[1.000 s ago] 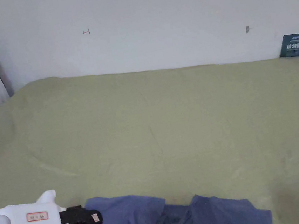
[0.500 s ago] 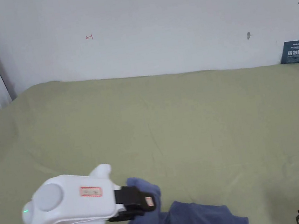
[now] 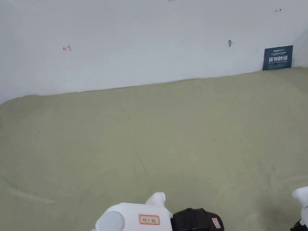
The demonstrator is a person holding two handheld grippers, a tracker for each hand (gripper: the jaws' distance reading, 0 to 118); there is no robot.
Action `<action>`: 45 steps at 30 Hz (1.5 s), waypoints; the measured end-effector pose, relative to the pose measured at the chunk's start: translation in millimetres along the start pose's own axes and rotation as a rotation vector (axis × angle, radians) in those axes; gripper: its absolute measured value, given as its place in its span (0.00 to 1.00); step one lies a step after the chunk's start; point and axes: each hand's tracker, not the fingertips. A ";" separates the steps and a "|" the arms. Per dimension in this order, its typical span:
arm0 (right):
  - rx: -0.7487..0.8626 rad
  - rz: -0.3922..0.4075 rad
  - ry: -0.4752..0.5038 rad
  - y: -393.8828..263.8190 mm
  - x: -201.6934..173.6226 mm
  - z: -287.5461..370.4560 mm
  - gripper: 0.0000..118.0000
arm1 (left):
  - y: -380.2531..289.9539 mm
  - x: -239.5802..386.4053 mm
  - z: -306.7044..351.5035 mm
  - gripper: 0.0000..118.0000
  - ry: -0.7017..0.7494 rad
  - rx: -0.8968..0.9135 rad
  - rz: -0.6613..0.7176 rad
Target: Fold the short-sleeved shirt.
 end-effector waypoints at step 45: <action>-0.113 -0.014 0.145 40.7 -158.2 -91.8 0.00 | -23.2 -124.1 119.4 0.00 0.133 0.223 0.068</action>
